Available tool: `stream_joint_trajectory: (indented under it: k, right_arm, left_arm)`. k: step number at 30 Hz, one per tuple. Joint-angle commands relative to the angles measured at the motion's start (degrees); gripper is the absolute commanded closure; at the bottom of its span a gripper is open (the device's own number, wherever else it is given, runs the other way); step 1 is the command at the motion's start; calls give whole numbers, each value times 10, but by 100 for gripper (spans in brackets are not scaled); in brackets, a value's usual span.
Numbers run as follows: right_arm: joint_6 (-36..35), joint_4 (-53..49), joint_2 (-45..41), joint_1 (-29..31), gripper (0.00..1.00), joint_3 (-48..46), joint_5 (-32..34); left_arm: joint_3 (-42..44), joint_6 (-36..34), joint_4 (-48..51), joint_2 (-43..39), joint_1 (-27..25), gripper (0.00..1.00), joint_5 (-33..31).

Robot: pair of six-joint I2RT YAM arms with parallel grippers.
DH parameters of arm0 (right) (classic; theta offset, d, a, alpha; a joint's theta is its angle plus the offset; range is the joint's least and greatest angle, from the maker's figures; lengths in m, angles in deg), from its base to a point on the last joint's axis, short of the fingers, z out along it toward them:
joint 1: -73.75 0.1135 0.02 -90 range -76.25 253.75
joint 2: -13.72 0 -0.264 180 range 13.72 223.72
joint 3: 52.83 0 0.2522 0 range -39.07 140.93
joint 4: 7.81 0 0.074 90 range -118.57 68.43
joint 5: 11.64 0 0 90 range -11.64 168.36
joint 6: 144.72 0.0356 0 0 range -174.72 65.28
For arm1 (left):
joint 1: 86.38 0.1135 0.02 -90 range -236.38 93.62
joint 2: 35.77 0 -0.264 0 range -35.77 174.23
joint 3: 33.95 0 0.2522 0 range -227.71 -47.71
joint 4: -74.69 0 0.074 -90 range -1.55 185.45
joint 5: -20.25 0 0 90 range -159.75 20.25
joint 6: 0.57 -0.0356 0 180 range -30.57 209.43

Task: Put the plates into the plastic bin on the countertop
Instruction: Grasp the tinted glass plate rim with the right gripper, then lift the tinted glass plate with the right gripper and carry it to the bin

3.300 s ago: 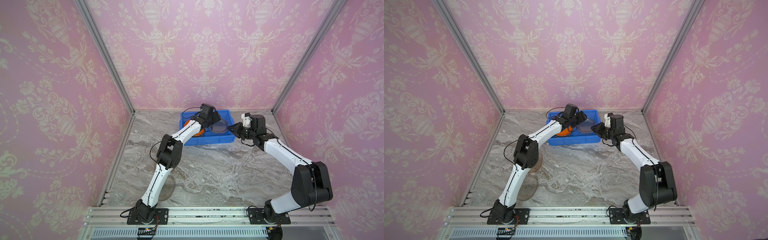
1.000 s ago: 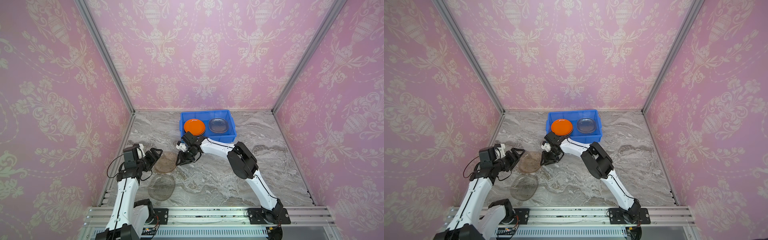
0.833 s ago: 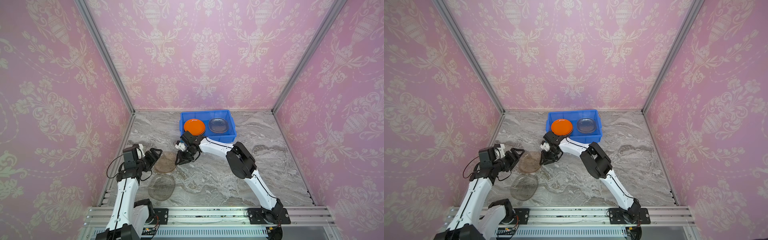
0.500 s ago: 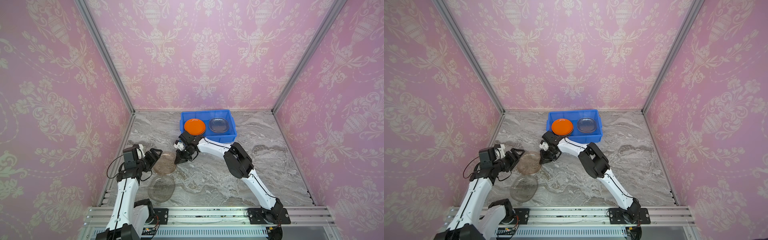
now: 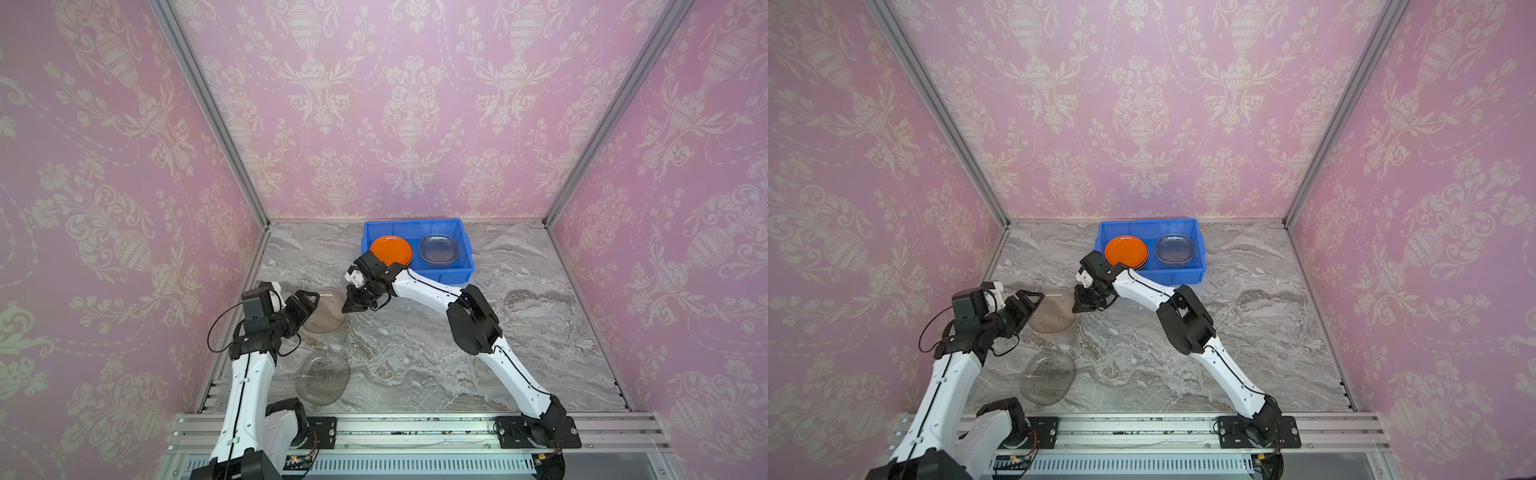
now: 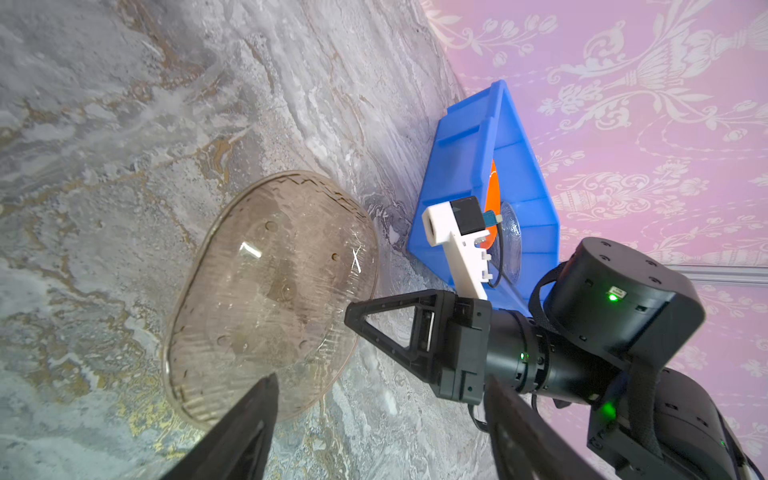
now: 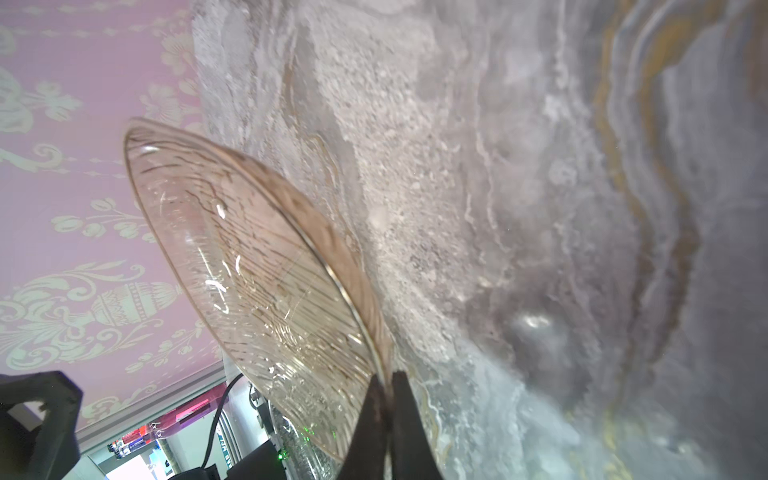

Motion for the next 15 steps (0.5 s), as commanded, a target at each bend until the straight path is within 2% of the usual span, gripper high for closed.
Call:
stream_joint_trajectory:
  k: [1, 8, 15]
  right_arm:
    - [6, -8, -19, -7, 100, 19, 19]
    - [-8, -1, -98, -31, 100, -35, 39]
    - [-37, -10, -175, -51, 100, -85, 57]
  left_arm:
    - [-48, -45, 40, 1, 5, 20, -42]
    - [-101, -78, 75, 3, 5, 24, -66]
    - [-98, -80, 46, 21, 5, 34, -51]
